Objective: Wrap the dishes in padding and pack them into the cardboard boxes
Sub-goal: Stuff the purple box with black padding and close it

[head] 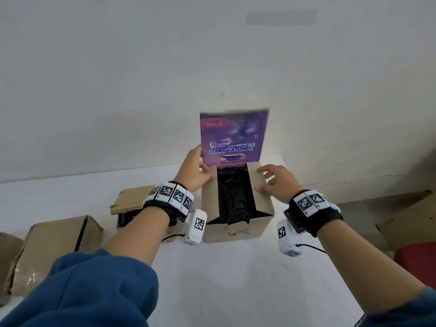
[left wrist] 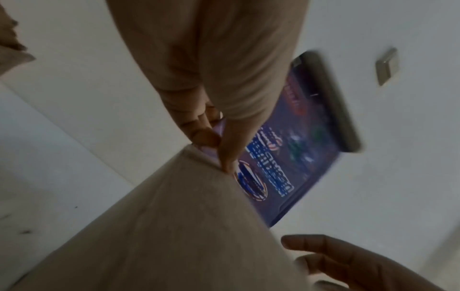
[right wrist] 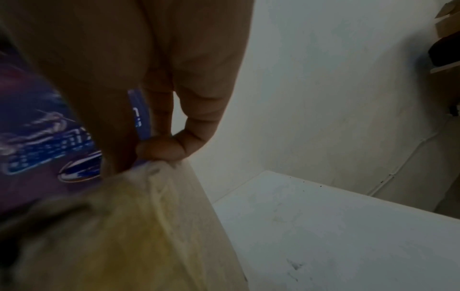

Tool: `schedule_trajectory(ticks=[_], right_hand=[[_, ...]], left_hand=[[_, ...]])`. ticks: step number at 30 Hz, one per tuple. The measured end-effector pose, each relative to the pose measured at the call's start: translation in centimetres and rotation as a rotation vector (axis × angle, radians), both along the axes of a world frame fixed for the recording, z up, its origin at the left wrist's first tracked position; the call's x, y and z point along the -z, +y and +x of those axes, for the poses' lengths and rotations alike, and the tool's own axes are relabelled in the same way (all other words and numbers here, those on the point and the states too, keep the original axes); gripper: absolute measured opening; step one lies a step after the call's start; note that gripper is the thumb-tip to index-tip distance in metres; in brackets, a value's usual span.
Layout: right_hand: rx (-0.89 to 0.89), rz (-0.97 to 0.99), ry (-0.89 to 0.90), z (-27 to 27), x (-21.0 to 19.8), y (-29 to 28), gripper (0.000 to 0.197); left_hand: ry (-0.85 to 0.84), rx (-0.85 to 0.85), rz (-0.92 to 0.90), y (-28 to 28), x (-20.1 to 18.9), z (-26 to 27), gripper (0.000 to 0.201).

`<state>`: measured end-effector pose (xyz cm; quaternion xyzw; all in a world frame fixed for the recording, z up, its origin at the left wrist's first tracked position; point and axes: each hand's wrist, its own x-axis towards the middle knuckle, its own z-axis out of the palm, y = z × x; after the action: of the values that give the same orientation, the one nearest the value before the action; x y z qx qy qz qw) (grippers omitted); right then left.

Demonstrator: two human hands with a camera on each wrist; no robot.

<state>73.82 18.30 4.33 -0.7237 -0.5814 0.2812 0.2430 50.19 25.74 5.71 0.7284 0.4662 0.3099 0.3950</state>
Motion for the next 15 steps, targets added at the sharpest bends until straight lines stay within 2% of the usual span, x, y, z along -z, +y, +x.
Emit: schedule_trajectory(ticks=[2, 4, 6, 7, 9, 12, 15], right_hand=[[-0.004, 0.003, -0.013, 0.0, -0.4, -0.2, 0.046], [0.017, 0.026, 0.081, -0.2, -1.0, -0.5, 0.038], [0.109, 0.054, 0.399, -0.6, -1.9, -1.2, 0.022], [0.159, 0.057, 0.563, -0.8, -2.3, -1.5, 0.021], [0.203, 0.079, 0.734, -1.0, -3.0, -2.5, 0.025], [0.235, 0.136, 0.812, -1.2, -3.3, -3.9, 0.027], [0.207, 0.175, 0.854, -1.2, -2.7, -5.0, 0.041]], left_hand=[[0.038, 0.030, 0.042, -0.6, -0.3, 0.0, 0.033], [0.052, 0.082, 0.055, -0.9, -0.1, -0.4, 0.029], [0.060, 0.088, 0.028, -0.9, 0.8, -1.2, 0.035], [0.047, 0.068, -0.011, -1.0, 1.2, -1.5, 0.042], [-0.089, 0.036, -0.119, -1.9, 1.2, -2.0, 0.049], [-0.371, 0.005, -0.221, -3.6, 0.7, -2.7, 0.044], [-0.387, 0.040, -0.283, -4.9, 0.1, -3.0, 0.037]])
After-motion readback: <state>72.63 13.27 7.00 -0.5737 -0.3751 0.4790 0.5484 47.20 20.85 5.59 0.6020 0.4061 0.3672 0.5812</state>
